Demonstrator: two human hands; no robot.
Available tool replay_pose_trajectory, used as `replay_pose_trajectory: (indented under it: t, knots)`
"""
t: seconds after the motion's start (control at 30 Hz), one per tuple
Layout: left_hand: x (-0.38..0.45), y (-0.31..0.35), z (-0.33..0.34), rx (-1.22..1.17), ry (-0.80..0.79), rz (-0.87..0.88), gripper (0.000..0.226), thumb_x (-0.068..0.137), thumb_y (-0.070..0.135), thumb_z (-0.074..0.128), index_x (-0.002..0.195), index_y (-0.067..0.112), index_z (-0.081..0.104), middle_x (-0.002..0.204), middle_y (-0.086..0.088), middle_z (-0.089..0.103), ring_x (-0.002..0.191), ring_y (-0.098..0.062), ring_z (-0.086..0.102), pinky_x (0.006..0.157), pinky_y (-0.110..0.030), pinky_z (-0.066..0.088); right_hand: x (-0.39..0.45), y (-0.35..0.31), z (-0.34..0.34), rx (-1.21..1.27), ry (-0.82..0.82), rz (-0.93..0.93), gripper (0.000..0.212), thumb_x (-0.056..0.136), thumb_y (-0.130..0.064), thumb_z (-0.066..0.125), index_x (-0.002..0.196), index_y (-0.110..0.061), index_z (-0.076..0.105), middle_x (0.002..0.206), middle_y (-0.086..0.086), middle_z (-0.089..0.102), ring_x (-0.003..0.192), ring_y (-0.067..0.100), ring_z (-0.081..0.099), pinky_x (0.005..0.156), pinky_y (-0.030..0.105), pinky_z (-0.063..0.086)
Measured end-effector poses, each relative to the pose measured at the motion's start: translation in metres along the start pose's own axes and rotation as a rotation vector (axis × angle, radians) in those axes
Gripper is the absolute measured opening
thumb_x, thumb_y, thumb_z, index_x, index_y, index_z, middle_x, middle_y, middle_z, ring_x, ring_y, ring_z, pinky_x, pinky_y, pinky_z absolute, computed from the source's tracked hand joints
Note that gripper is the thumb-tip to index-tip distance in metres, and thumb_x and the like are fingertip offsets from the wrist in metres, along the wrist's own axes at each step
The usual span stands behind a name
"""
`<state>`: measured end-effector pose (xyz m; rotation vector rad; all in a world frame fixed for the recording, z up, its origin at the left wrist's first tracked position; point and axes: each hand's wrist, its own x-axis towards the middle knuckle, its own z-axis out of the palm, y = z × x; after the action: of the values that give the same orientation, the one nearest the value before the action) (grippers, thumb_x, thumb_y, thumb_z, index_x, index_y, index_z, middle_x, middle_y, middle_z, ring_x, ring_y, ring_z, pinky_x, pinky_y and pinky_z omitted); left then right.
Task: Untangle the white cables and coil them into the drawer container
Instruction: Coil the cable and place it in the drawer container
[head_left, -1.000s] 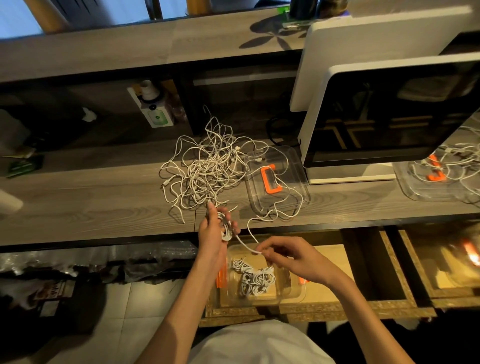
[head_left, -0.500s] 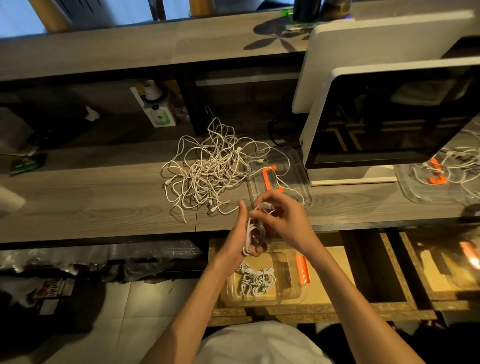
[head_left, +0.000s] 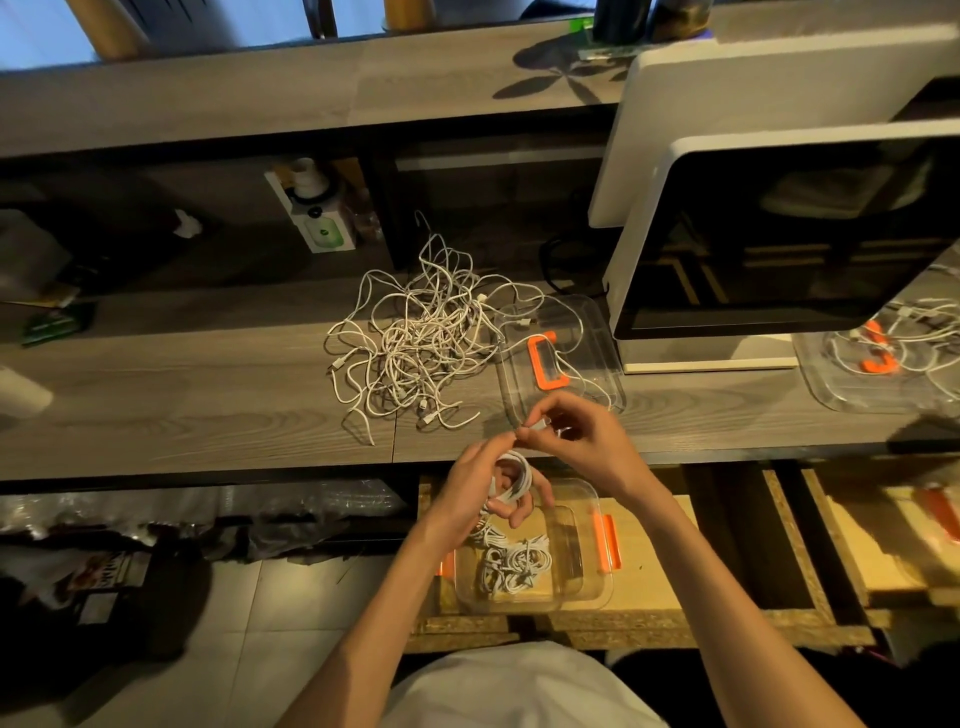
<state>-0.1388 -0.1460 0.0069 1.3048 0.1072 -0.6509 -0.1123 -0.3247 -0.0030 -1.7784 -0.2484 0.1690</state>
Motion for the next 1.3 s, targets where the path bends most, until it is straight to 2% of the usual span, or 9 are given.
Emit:
replay_pose_trajectory:
  t: [0.1,0.23,0.4,0.57,0.67,0.87,1.0,1.13,1.3]
  knots:
    - [0.003,-0.003,0.003,-0.006,0.142,0.023,0.032,0.108,0.022,0.03,0.118,-0.002,0.049,0.072,-0.033,0.063,0.033,-0.022,0.045,0.037,-0.022,0.015,-0.005,0.003,0.005,-0.083,0.025,-0.005,0.015,0.088,-0.023,0.081,0.093,-0.013,0.071,0.087,-0.001,0.07,0.08,0.013,0.065,0.07,0.024,0.051]
    - [0.007,-0.01,0.002,-0.036,0.336,0.067,0.017,0.107,0.014,0.034,0.111,0.002,0.046,0.055,-0.016,0.052,0.03,-0.022,0.044,0.036,-0.019,0.017,-0.014,0.01,0.018,-0.078,0.031,0.042,0.016,0.09,-0.029,0.078,0.09,-0.016,0.069,0.083,0.001,0.071,0.077,0.024,0.067,0.07,0.043,0.056]
    - [0.011,-0.018,-0.001,-0.068,0.437,0.056,0.013,0.104,0.012,0.042,0.112,0.003,0.046,0.054,-0.019,0.05,0.033,-0.022,0.043,0.036,-0.019,0.021,-0.021,0.022,0.026,-0.059,0.035,0.069,0.017,0.092,-0.035,0.075,0.088,-0.02,0.069,0.083,0.002,0.072,0.08,0.03,0.068,0.075,0.052,0.056]
    - [0.014,-0.024,-0.003,-0.14,0.539,0.041,0.009,0.097,0.007,0.045,0.101,0.004,0.052,0.058,-0.02,0.051,0.034,-0.023,0.045,0.035,-0.018,0.021,-0.028,0.027,0.035,0.035,0.003,0.165,0.016,0.095,-0.022,0.073,0.09,-0.007,0.068,0.079,0.009,0.068,0.067,0.013,0.061,0.062,0.029,0.051]
    - [0.016,-0.027,-0.004,-0.205,0.625,0.011,0.011,0.095,0.004,0.04,0.098,0.005,0.05,0.058,-0.019,0.052,0.034,-0.023,0.045,0.034,-0.017,0.021,-0.03,0.028,0.045,0.052,0.034,0.204,0.019,0.095,-0.026,0.073,0.089,-0.009,0.066,0.076,0.011,0.068,0.062,0.012,0.059,0.059,0.028,0.05]
    - [0.022,-0.033,-0.014,-0.354,0.762,-0.072,0.02,0.097,0.004,0.03,0.102,0.008,0.049,0.066,-0.019,0.054,0.032,-0.022,0.046,0.032,-0.015,0.022,-0.03,0.024,0.059,-0.121,0.113,0.155,0.019,0.096,-0.028,0.072,0.084,-0.016,0.063,0.067,-0.012,0.066,0.062,0.004,0.06,0.061,0.018,0.046]
    - [0.022,-0.033,-0.018,-0.496,0.711,-0.135,0.029,0.1,0.003,0.03,0.116,0.002,0.054,0.059,-0.017,0.059,0.032,-0.023,0.048,0.031,-0.015,0.024,-0.036,0.025,0.061,-0.159,0.116,0.177,0.019,0.097,-0.027,0.071,0.085,-0.014,0.064,0.065,-0.011,0.064,0.058,0.004,0.06,0.058,0.014,0.043]
    - [0.02,-0.029,-0.016,-0.604,0.547,-0.163,0.028,0.103,0.005,0.034,0.121,0.003,0.055,0.075,-0.026,0.069,0.041,-0.024,0.054,0.034,-0.018,0.031,-0.038,0.031,0.061,-0.089,0.15,0.304,0.017,0.095,-0.026,0.073,0.086,-0.014,0.065,0.064,-0.005,0.066,0.051,0.003,0.059,0.053,0.015,0.045]
    - [0.02,-0.023,-0.013,-0.385,0.397,-0.142,0.038,0.104,0.014,0.04,0.129,-0.008,0.058,0.075,-0.021,0.066,0.048,-0.02,0.051,0.038,-0.019,0.031,-0.042,0.032,0.058,-0.056,0.204,0.334,0.017,0.094,-0.026,0.075,0.082,-0.017,0.066,0.064,-0.001,0.067,0.053,0.005,0.061,0.054,0.021,0.048]
